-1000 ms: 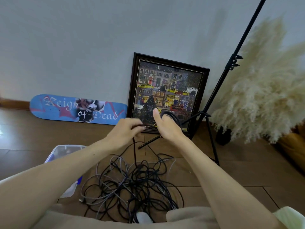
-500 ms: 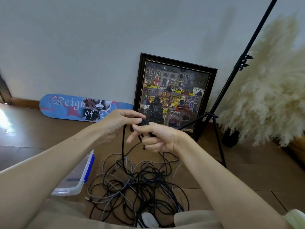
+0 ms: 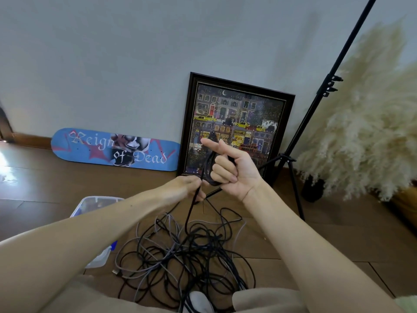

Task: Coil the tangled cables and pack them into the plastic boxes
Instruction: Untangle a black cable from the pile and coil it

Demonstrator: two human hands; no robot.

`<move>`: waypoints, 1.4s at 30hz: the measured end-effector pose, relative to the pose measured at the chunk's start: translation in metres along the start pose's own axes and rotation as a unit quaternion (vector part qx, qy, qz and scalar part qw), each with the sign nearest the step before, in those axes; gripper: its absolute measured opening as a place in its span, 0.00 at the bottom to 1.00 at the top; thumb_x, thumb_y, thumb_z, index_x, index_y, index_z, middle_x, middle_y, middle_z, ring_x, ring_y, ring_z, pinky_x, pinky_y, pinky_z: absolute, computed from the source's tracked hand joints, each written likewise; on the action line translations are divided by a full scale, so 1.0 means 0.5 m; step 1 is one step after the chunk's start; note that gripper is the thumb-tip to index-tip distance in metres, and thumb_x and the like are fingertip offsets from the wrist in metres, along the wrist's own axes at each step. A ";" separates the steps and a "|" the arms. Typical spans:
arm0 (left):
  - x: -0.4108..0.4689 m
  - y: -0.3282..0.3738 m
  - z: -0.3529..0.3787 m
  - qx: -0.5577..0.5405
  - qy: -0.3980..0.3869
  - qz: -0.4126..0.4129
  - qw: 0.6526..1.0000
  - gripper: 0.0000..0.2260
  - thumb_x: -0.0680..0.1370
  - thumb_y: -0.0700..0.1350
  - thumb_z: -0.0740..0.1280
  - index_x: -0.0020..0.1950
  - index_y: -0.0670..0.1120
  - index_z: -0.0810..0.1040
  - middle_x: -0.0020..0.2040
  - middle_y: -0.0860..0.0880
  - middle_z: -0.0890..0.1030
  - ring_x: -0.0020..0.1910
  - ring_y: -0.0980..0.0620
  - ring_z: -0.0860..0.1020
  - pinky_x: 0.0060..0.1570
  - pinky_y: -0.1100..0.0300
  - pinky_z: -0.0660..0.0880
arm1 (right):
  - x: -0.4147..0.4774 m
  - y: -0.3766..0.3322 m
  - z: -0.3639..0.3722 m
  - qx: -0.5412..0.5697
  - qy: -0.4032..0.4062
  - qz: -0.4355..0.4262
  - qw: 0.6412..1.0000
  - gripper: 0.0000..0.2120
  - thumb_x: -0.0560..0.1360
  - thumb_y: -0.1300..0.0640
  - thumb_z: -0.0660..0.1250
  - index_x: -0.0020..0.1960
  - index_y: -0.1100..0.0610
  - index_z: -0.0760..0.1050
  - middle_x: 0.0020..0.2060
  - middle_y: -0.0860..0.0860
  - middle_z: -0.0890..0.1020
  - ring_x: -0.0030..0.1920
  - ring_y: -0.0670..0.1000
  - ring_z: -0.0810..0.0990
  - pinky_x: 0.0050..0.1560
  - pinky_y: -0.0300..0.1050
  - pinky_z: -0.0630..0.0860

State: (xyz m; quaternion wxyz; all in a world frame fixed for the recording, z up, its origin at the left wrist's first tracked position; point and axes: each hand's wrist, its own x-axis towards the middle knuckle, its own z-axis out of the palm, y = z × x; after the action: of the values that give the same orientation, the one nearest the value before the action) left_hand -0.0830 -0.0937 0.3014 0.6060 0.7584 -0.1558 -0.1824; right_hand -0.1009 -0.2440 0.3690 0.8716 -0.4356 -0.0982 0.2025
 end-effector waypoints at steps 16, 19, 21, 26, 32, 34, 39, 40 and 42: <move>-0.005 0.013 0.074 -0.053 -0.060 -0.032 0.996 0.11 0.77 0.33 0.64 0.59 0.39 0.74 0.44 0.41 0.80 0.38 0.53 0.80 0.36 0.69 0.76 | 0.016 0.011 -0.007 -0.190 0.253 -0.153 0.936 0.27 0.83 0.54 0.57 0.78 0.53 0.50 0.23 0.51 0.78 0.26 0.49 0.81 0.28 0.38 0.76; -0.010 0.019 0.069 0.030 -0.099 -0.025 0.994 0.16 0.77 0.32 0.63 0.63 0.43 0.70 0.47 0.43 0.80 0.44 0.52 0.78 0.33 0.75 0.71 | 0.016 0.015 -0.005 -0.333 0.248 -0.160 0.896 0.32 0.83 0.56 0.57 0.79 0.49 0.41 0.24 0.54 0.80 0.27 0.51 0.82 0.29 0.41 0.77; -0.008 0.021 0.063 0.066 -0.102 -0.002 0.993 0.19 0.77 0.31 0.62 0.66 0.44 0.69 0.44 0.45 0.80 0.45 0.52 0.79 0.40 0.72 0.73 | 0.018 0.025 -0.009 -0.436 0.252 -0.160 0.849 0.34 0.82 0.54 0.59 0.79 0.49 0.40 0.26 0.55 0.81 0.28 0.53 0.82 0.31 0.43 0.79; -0.009 0.025 0.071 -0.088 -0.026 0.000 0.996 0.12 0.74 0.27 0.63 0.54 0.38 0.77 0.44 0.41 0.78 0.39 0.52 0.81 0.39 0.65 0.78 | 0.017 0.041 -0.035 -0.818 0.216 -0.123 0.519 0.37 0.81 0.44 0.57 0.77 0.48 0.34 0.40 0.55 0.84 0.41 0.55 0.82 0.39 0.46 0.76; -0.003 0.017 0.063 -0.086 0.041 -0.012 0.995 0.08 0.68 0.30 0.72 0.44 0.38 0.79 0.44 0.37 0.82 0.47 0.42 0.82 0.61 0.48 0.74 | 0.014 0.034 -0.045 -0.915 0.147 -0.034 0.373 0.35 0.81 0.39 0.50 0.79 0.59 0.45 0.48 0.57 0.81 0.47 0.59 0.81 0.37 0.47 0.68; -0.002 0.011 0.058 -0.039 0.061 -0.009 0.997 0.11 0.62 0.37 0.76 0.41 0.41 0.79 0.44 0.37 0.82 0.51 0.39 0.80 0.62 0.45 0.73 | 0.021 0.036 -0.046 -0.894 0.144 0.007 0.423 0.34 0.80 0.38 0.51 0.76 0.61 0.55 0.51 0.59 0.81 0.51 0.60 0.80 0.40 0.47 0.68; 0.002 -0.006 0.033 0.136 -0.047 -0.013 0.990 0.04 0.74 0.41 0.71 0.48 0.46 0.80 0.46 0.51 0.80 0.47 0.57 0.76 0.50 0.66 0.69 | 0.018 0.025 -0.044 -0.852 0.193 -0.025 0.486 0.33 0.78 0.36 0.54 0.69 0.62 0.63 0.41 0.55 0.81 0.44 0.58 0.80 0.39 0.48 0.71; -0.001 -0.011 0.034 0.154 -0.075 -0.021 0.985 0.04 0.76 0.42 0.68 0.50 0.47 0.80 0.49 0.51 0.80 0.49 0.58 0.76 0.51 0.67 0.68 | 0.016 0.021 -0.044 -0.846 0.203 -0.039 0.492 0.33 0.78 0.36 0.54 0.69 0.62 0.63 0.36 0.52 0.78 0.39 0.56 0.79 0.36 0.48 0.70; -0.003 -0.019 0.041 0.188 -0.069 -0.012 0.980 0.06 0.79 0.43 0.64 0.50 0.44 0.81 0.48 0.51 0.81 0.50 0.58 0.76 0.53 0.66 0.67 | 0.010 0.013 -0.053 -0.829 0.227 -0.057 0.507 0.30 0.79 0.37 0.54 0.66 0.61 0.66 0.32 0.50 0.75 0.35 0.54 0.76 0.34 0.47 0.69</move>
State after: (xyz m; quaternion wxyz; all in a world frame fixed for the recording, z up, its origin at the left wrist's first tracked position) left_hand -0.0935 -0.1085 0.2883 0.4384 0.8462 -0.2192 -0.2093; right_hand -0.0887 -0.2575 0.3480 0.1150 -0.9841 -0.0443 -0.1276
